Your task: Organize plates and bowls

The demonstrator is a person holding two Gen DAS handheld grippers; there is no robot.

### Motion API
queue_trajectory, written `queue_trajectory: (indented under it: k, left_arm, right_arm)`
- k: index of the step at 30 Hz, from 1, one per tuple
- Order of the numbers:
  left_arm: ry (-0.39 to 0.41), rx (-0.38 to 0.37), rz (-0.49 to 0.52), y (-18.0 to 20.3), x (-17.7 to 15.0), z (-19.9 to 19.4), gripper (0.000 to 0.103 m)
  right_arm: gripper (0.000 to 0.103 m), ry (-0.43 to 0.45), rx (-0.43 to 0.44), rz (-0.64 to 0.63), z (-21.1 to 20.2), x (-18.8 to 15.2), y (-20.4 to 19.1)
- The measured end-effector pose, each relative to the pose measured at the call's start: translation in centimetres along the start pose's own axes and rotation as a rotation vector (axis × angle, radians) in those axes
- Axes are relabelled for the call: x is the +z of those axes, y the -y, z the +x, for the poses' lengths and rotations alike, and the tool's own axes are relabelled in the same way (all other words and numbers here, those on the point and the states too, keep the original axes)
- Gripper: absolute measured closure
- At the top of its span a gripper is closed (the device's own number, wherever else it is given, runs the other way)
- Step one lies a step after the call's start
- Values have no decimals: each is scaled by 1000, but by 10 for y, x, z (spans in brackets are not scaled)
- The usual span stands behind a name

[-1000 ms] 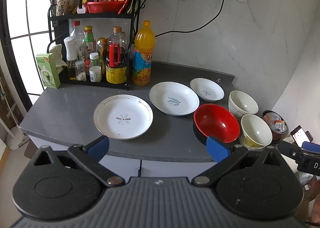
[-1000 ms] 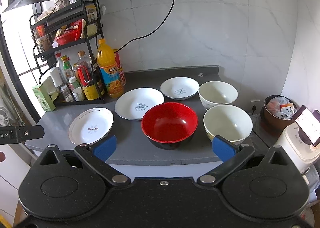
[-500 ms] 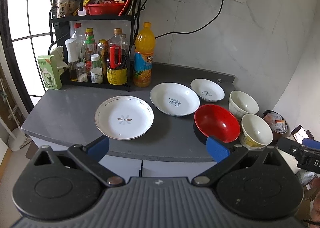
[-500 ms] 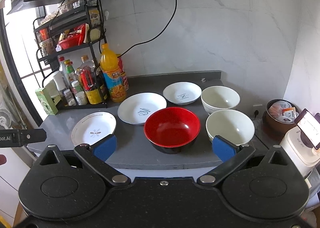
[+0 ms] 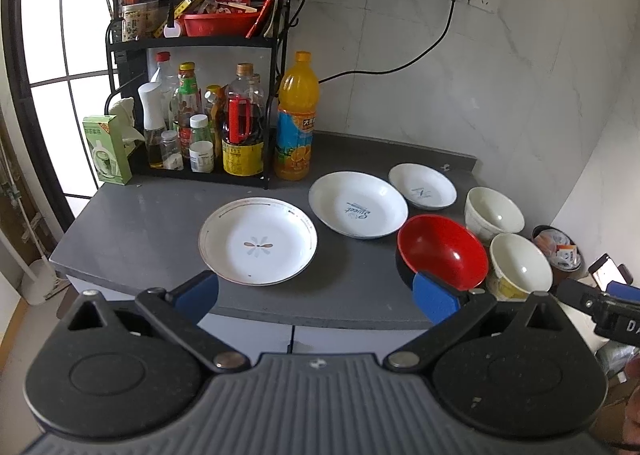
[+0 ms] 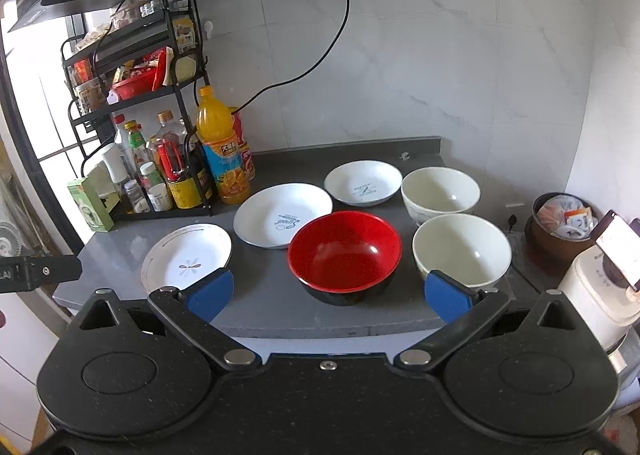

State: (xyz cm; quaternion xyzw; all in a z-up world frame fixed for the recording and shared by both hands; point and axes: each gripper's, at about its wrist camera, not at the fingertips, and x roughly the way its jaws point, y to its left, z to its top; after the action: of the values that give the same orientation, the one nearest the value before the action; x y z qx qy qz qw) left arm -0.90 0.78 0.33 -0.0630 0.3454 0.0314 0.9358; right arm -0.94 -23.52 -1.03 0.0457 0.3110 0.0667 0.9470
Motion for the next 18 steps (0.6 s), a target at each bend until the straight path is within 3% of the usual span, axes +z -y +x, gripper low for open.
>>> queue_trajectory:
  k: [18]
  left_arm:
    - [-4,-8,-21,4,3,2,0]
  right_arm:
    - [0,-10,7,-3,3,5,1]
